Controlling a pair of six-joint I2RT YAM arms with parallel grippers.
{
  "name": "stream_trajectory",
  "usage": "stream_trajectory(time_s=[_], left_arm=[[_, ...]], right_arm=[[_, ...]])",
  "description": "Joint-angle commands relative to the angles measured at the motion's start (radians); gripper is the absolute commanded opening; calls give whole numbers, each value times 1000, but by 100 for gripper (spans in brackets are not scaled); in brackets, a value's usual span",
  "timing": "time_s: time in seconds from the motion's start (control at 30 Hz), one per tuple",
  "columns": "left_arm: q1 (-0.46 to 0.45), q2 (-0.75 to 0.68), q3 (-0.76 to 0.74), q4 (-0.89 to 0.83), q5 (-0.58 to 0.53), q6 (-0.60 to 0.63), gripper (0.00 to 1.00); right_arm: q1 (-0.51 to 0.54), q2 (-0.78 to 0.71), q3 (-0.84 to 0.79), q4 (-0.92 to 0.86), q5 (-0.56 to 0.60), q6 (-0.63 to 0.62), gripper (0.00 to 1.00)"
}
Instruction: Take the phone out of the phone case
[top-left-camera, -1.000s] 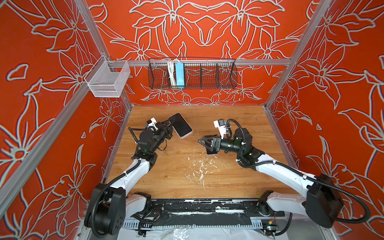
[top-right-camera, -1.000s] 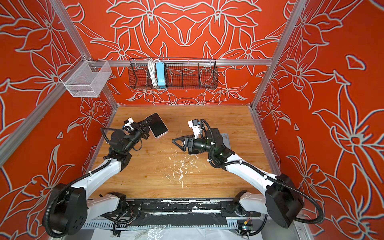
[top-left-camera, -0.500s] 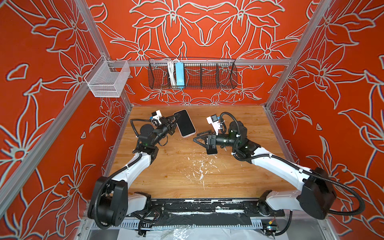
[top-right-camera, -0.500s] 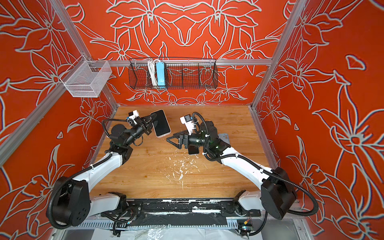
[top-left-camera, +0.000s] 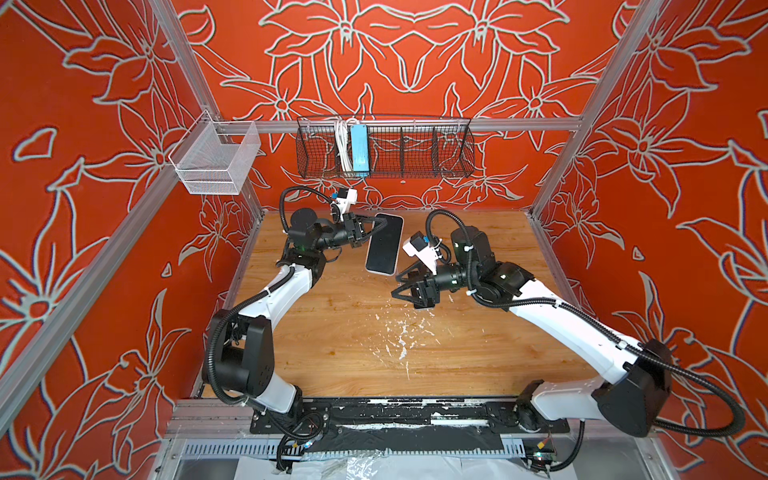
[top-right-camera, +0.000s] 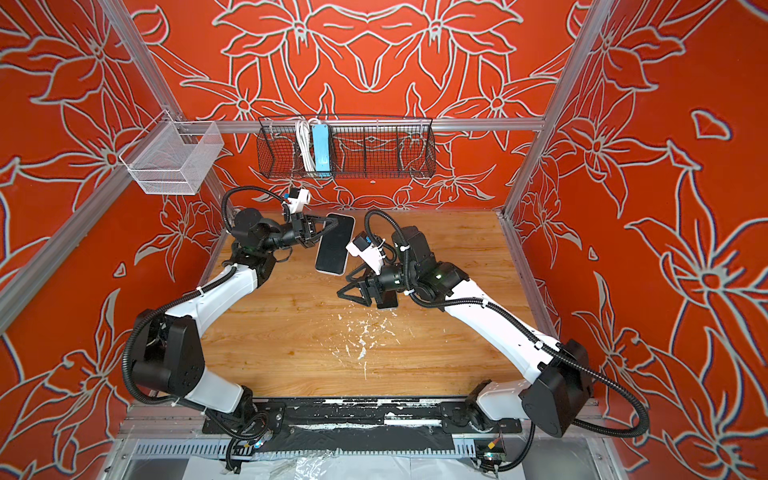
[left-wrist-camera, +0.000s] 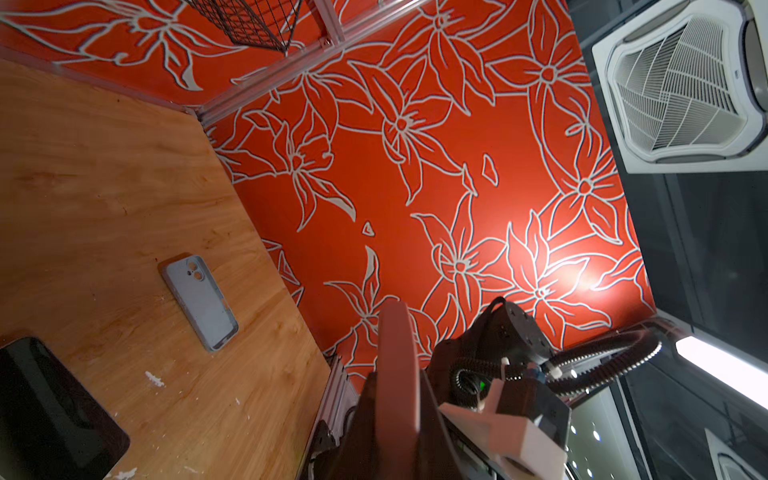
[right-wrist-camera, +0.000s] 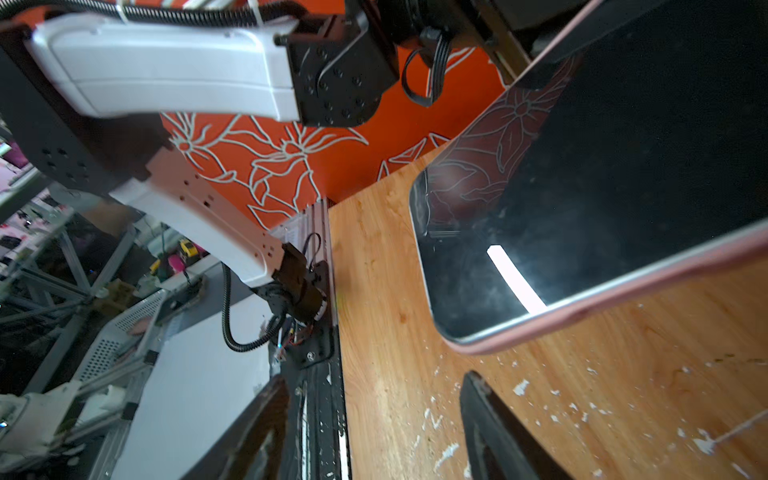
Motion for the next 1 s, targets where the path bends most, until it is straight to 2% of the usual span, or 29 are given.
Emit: stream_trajectory(time_s=[0.0,0.13,0.37,0.5,0.8,0.97], left_arm=[[6,-8,37,49,123,32,0],[4,-25,39,49,163,64,0],[4,-73,16,-14,156,158,0],[-3,-125,35,-277,116,374,0],[-6,-168,-3,-273,82,380,0],[-8,-197,-21,-334,46,425,0]], right_arm=[[1,20,45,-123,44,-120,64],[1,44,64,-149,61,-137,63],[8,57,70,-120,35,-123,61],[22,59,81,-124,35,-121,61],[46,65,84,-128,62,-129,61],[56,64,74,-128,87,-126,61]])
